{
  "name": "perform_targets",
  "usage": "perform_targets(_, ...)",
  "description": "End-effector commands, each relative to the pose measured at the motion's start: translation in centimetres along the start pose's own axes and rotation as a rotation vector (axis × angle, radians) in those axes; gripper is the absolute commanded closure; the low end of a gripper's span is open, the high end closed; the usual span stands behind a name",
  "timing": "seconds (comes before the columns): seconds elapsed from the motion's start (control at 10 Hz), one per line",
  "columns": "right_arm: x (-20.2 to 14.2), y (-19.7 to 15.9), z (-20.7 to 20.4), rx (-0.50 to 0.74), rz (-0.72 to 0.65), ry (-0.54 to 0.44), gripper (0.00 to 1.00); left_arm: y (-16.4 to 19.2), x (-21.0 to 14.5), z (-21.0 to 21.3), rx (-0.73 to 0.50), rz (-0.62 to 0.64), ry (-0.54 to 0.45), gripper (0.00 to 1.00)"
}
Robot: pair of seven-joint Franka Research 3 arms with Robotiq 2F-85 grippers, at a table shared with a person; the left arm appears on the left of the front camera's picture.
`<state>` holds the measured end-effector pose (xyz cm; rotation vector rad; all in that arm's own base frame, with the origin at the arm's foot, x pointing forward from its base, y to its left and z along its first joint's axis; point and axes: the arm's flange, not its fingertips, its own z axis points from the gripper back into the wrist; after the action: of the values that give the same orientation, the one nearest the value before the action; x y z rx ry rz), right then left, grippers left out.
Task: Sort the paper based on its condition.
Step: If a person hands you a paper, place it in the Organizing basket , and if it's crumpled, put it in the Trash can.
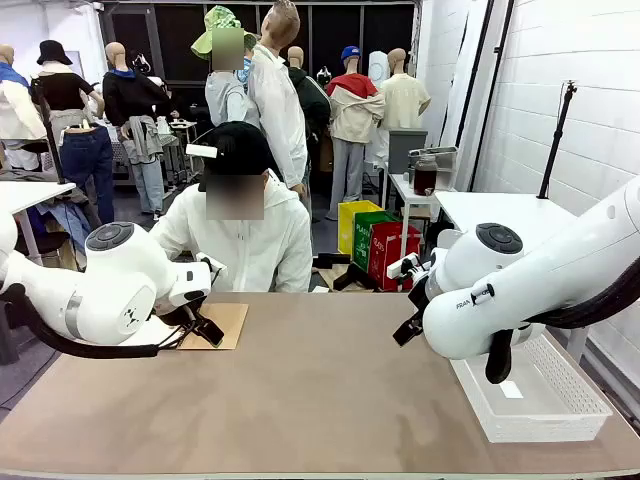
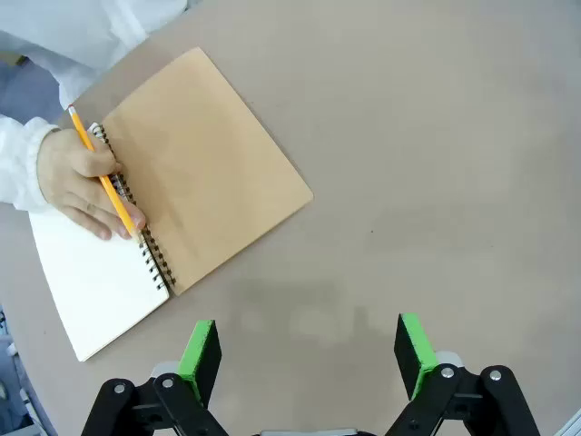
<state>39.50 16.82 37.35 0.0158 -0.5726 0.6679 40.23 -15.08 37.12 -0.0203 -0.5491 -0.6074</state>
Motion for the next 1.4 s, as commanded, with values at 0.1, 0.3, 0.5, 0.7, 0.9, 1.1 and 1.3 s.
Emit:
perform_targets(0.1, 0.00, 0.00, 0.00, 0.000, 0.000, 0.000, 0.00, 0.00, 0.00, 0.00, 0.000, 0.000, 0.000, 0.00)
perform_targets(0.3, 0.00, 0.00, 0.00, 0.000, 0.000, 0.000, 0.00, 0.00, 0.00, 0.00, 0.000, 0.000, 0.000, 0.00)
perform_targets(0.5, 0.00, 0.00, 0.00, 0.000, 0.000, 0.000, 0.00, 0.00, 0.00, 0.00, 0.000, 0.000, 0.000, 0.00)
perform_targets(0.7, 0.00, 0.00, 0.00, 0.000, 0.000, 0.000, 0.00, 0.00, 0.00, 0.00, 0.000, 0.000, 0.000, 0.00)
perform_targets(0.9, 0.00, 0.00, 0.00, 0.000, 0.000, 0.000, 0.00, 0.00, 0.00, 0.00, 0.000, 0.000, 0.000, 0.00)
perform_targets(1.1, 0.00, 0.00, 0.00, 0.000, 0.000, 0.000, 0.00, 0.00, 0.00, 0.00, 0.000, 0.000, 0.000, 0.00)
perform_targets(1.3, 0.01, 0.02, 0.00, 0.000, 0.002, 0.000, 0.00, -0.13, 0.03, 0.00, 0.000, -0.003, 0.000, 0.00)
